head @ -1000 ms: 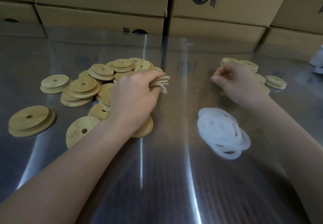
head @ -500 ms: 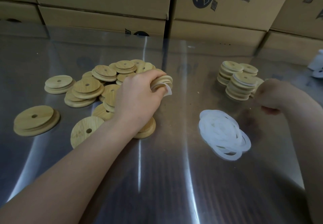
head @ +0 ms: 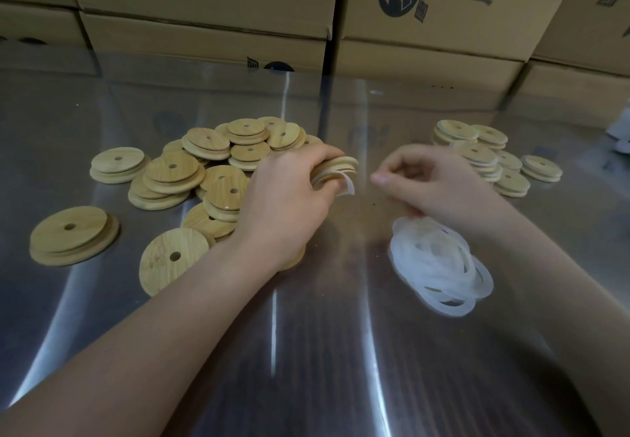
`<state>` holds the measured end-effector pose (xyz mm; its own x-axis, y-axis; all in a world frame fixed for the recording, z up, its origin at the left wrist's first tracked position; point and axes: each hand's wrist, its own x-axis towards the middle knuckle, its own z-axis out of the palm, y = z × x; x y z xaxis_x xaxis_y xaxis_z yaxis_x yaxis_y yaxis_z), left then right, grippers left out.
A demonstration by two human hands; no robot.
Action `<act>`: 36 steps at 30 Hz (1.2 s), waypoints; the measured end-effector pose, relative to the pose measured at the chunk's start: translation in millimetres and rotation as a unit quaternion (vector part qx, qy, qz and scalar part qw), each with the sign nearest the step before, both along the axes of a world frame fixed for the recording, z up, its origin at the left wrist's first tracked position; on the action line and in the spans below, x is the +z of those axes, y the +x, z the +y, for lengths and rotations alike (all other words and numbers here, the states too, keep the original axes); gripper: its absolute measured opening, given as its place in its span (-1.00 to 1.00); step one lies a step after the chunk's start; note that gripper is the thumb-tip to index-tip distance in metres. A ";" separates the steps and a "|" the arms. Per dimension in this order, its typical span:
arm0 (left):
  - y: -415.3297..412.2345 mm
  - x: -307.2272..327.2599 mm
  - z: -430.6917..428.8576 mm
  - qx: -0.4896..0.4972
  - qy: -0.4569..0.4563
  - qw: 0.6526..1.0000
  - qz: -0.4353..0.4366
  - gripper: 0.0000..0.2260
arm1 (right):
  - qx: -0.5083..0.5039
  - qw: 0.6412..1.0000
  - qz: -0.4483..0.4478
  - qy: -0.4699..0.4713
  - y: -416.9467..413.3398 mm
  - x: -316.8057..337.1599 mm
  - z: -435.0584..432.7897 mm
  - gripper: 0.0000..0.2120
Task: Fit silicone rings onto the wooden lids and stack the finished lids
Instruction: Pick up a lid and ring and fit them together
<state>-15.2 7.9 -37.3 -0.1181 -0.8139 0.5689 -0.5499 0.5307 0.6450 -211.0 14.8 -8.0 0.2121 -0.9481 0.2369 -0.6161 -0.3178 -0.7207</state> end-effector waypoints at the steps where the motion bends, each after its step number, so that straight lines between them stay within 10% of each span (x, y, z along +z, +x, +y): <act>1: -0.4 0.0 0.4 0.000 -0.003 1.000 -0.001 -0.77 | 0.032 0.999 -0.031 -0.003 4.8 -4.2 0.5 -0.79; 36: 0.5 -0.6 -3.0 -0.027 -0.002 1.000 -0.002 -0.82 | 0.018 0.955 0.097 -0.278 12.7 -20.0 -5.6 -0.93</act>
